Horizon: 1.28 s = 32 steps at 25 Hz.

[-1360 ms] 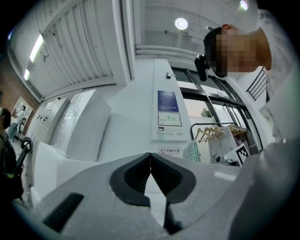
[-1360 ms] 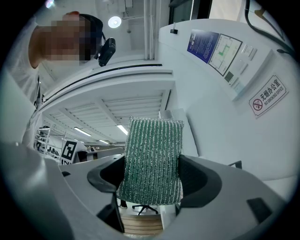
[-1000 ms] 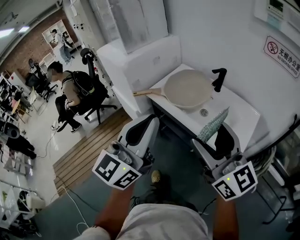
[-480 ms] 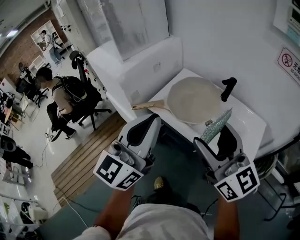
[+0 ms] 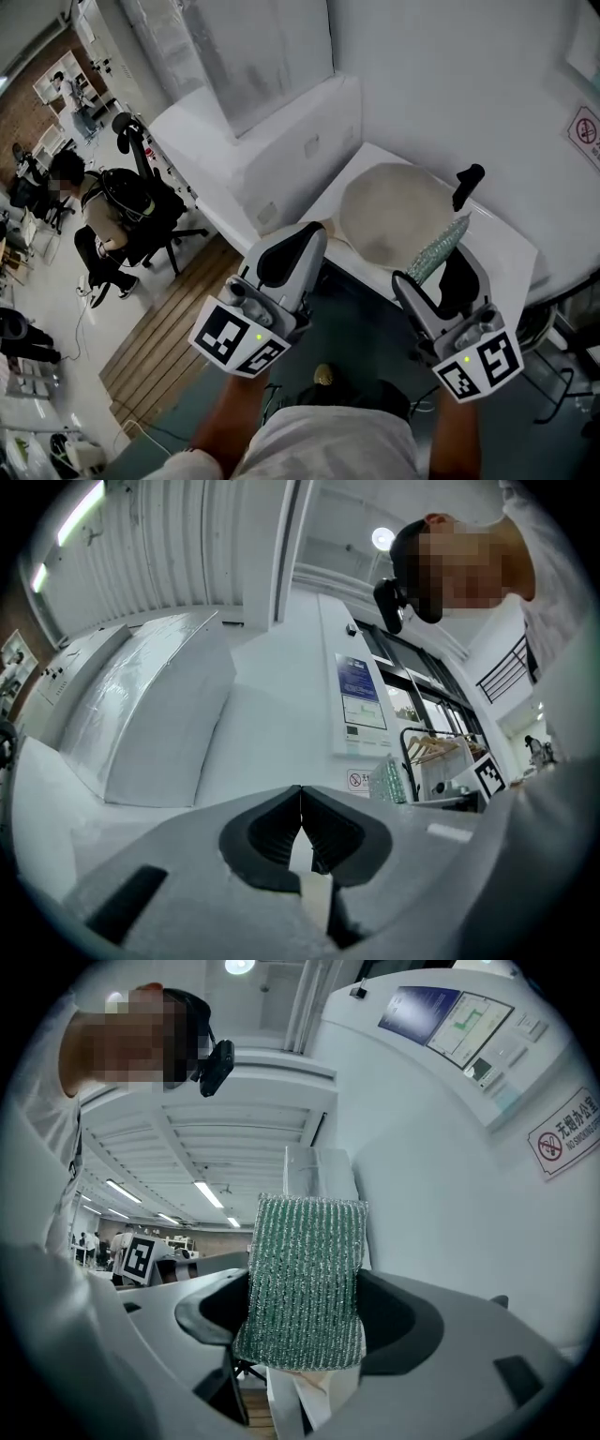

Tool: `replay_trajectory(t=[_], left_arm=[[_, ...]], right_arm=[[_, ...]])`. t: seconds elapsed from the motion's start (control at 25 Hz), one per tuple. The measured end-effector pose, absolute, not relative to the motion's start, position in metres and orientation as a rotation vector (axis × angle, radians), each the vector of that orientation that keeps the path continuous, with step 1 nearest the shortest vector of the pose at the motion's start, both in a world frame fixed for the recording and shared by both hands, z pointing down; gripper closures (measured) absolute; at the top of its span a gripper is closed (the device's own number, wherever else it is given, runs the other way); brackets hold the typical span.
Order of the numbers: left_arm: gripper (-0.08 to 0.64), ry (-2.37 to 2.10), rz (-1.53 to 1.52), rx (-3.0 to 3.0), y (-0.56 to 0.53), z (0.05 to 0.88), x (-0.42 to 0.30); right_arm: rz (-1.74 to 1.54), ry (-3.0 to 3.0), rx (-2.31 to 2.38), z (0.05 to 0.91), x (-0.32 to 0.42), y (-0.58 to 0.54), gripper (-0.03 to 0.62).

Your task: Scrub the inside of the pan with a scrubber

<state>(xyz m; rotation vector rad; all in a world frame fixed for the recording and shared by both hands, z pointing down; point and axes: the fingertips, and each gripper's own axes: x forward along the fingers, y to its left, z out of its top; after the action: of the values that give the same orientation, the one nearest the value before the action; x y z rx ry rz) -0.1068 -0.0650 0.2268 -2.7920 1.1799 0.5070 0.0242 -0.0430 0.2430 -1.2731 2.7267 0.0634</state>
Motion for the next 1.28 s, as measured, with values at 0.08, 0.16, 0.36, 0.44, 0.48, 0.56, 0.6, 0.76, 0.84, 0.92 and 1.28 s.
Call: replay_trajectory(t=[0.08, 0.16, 0.36, 0.44, 0.48, 0.56, 0.6, 0.76, 0.84, 0.92, 1.28], left_arm=[[0.543, 1.176, 0.509, -2.807, -0.074, 0.231, -0.109], [0.543, 1.174, 0.506, -2.823, -0.082, 0.235, -0.11], [0.543, 1.191, 0.487, -2.845, -0.104, 0.243, -0.112], [0.543, 1.201, 0.469, -2.848, -0.114, 0.247, -0.111], [0.543, 1.208, 0.458, -2.848, -0.12, 0.25, -0.11], [0.543, 1.223, 0.437, -2.847, -0.131, 0.254, -0.108], [0.543, 1.23, 0.427, -2.845, -0.137, 0.255, -0.107], [0.543, 1.24, 0.403, -2.833, -0.163, 0.256, -0.1], [0.543, 1.246, 0.396, -2.83, -0.176, 0.256, -0.096], [0.543, 1.253, 0.386, -2.829, -0.19, 0.256, -0.091], [0.543, 1.378, 0.183, -2.866, -0.256, 0.3, -0.065]], right_arm=[[0.057, 2.73, -1.295, 0.246, 0.022, -0.05, 0.241], [0.052, 2.73, -1.312, 0.246, 0.022, -0.056, 0.241], [0.044, 2.733, -1.318, 0.247, 0.021, -0.077, 0.241], [0.035, 2.731, -1.314, 0.25, 0.022, -0.087, 0.241], [0.029, 2.73, -1.311, 0.251, 0.023, -0.093, 0.241], [0.021, 2.728, -1.3, 0.254, 0.025, -0.105, 0.241], [0.019, 2.727, -1.294, 0.254, 0.027, -0.112, 0.241], [0.017, 2.72, -1.268, 0.252, 0.033, -0.141, 0.241], [0.016, 2.719, -1.259, 0.251, 0.037, -0.153, 0.241], [0.017, 2.721, -1.257, 0.249, 0.041, -0.166, 0.241], [-0.025, 2.788, -1.424, 0.278, 0.069, -0.227, 0.241]])
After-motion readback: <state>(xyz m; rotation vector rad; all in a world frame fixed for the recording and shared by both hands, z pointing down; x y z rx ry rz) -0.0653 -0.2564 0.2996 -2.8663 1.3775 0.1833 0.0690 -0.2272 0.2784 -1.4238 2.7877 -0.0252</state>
